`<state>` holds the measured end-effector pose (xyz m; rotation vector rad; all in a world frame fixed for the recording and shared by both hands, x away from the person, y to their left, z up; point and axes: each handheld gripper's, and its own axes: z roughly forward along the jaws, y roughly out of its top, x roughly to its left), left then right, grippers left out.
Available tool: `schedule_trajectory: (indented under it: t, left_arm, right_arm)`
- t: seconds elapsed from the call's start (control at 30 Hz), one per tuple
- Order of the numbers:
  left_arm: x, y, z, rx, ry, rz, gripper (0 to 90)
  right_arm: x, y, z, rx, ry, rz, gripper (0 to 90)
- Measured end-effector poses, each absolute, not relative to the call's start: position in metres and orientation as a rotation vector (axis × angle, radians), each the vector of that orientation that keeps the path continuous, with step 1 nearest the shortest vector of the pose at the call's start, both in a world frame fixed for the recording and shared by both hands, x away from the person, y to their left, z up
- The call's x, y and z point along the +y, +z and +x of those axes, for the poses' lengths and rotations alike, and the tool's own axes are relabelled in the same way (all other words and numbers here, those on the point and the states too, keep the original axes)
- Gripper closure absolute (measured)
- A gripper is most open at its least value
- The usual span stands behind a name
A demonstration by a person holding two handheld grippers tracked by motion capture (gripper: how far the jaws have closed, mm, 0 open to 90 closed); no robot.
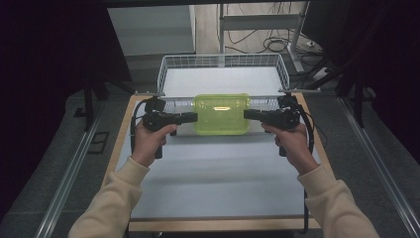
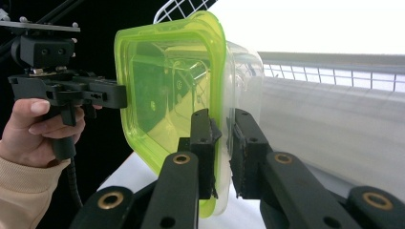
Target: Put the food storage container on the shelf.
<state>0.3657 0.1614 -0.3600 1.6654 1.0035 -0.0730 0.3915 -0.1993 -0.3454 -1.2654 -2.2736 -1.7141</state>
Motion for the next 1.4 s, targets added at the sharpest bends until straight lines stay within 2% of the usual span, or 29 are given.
schedule_trajectory:
  t: [0.8,1.4]
  left_arm:
    - [0.161,-0.335,0.390,1.007,-0.033,1.669,81.9]
    - [0.156,-0.313,0.438,1.064,-0.006,1.698,81.2]
  right_arm:
    - [-0.195,-0.323,0.413,-2.287,-1.744,-1.296,80.4]
    - [-0.191,-0.298,0.452,-2.281,-1.732,-1.397,80.4]
